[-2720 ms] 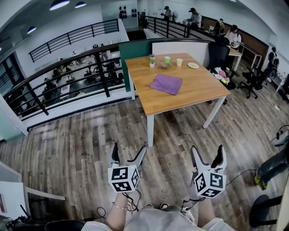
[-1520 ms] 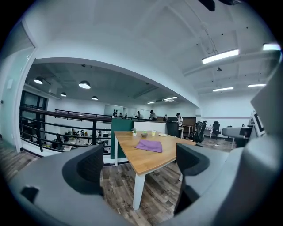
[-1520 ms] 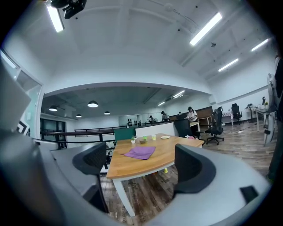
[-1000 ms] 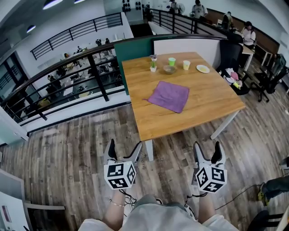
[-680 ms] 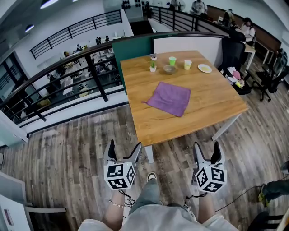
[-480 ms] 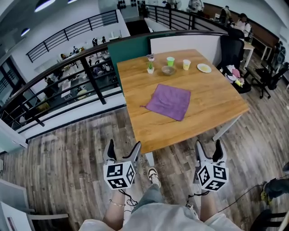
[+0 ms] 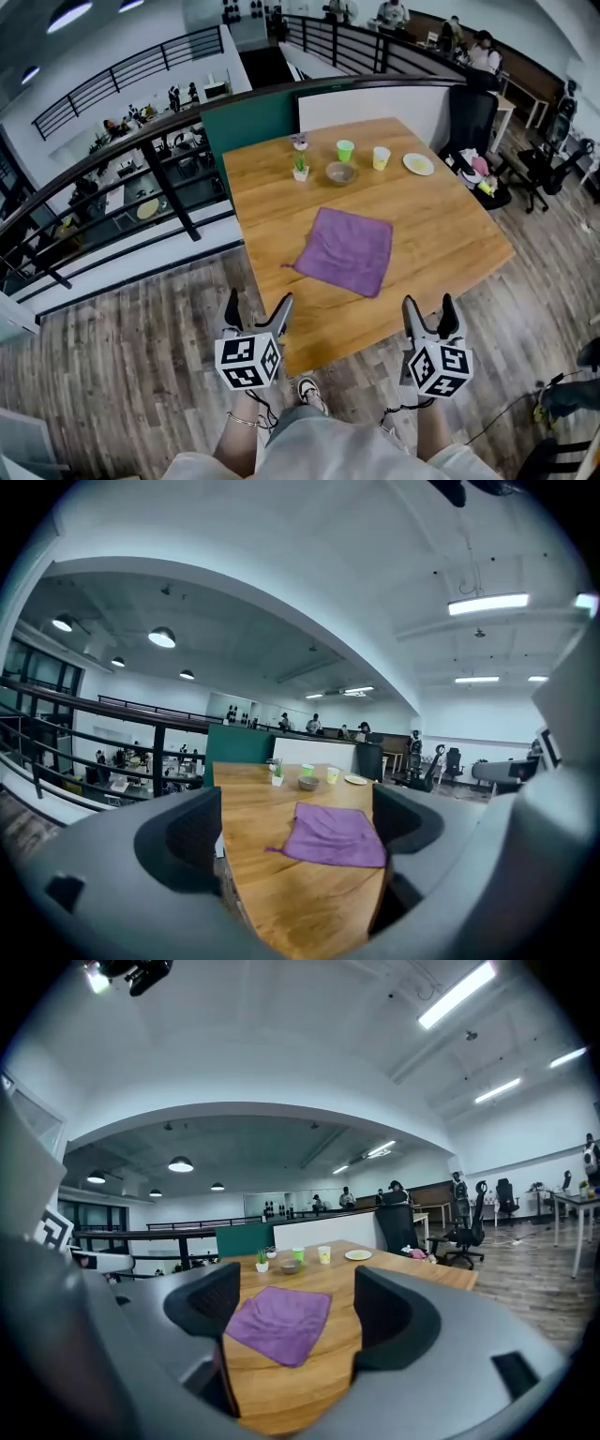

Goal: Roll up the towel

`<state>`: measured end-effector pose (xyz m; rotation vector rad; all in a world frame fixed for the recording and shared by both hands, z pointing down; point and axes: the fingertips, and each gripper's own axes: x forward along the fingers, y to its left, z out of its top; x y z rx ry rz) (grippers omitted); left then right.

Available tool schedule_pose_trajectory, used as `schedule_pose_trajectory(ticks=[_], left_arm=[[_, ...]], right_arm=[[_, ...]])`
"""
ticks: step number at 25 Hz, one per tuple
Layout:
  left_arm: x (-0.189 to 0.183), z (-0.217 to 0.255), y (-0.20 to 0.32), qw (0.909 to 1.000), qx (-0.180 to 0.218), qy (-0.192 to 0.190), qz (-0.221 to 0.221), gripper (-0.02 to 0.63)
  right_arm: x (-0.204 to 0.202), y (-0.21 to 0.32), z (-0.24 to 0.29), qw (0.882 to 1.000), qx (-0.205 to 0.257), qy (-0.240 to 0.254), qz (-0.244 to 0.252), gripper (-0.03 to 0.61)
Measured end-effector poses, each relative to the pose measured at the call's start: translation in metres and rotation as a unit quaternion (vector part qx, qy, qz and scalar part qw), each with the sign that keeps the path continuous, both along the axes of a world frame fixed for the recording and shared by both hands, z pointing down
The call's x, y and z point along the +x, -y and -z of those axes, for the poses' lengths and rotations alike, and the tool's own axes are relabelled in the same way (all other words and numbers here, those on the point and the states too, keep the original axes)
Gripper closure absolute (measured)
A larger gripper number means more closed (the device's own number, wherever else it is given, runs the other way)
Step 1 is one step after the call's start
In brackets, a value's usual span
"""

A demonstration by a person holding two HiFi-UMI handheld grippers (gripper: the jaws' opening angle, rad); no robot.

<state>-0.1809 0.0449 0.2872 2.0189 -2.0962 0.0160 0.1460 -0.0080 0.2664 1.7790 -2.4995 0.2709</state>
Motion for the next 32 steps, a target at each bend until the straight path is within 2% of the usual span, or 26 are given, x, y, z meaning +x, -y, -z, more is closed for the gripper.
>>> schedule_pose_trajectory(ticks=[6,12,18,25,29,32], left_arm=[[-0.029,0.004,0.072,0.9998,0.003,-0.001,-0.02,0.112],[-0.044,-0.009,0.11,0.999,-0.013,0.001,-0.044,0.127],[-0.037,-0.049,0.13,0.9958,-0.062,-0.002,-0.067,0.135],[-0.036,-0.064,0.145,0.9938,-0.087,-0.007,-0.07,0.137],[-0.03,-0.066,0.163,0.9905,-0.09,-0.005,-0.104,0.155],[-0.02,-0.074,0.176,0.9835,-0.108,-0.003,-0.145,0.18]], right_arm=[[-0.03,0.065,-0.001,1.0,-0.013,-0.005,-0.01,0.199],[-0.05,0.095,-0.014,0.999,-0.033,-0.015,-0.01,0.206],[-0.059,0.119,-0.05,0.997,-0.072,-0.021,0.001,0.213],[-0.073,0.143,-0.066,0.995,-0.093,-0.027,0.029,0.228],[-0.076,0.155,-0.072,0.993,-0.1,-0.034,0.046,0.254],[-0.074,0.161,-0.084,0.991,-0.115,-0.047,0.055,0.274]])
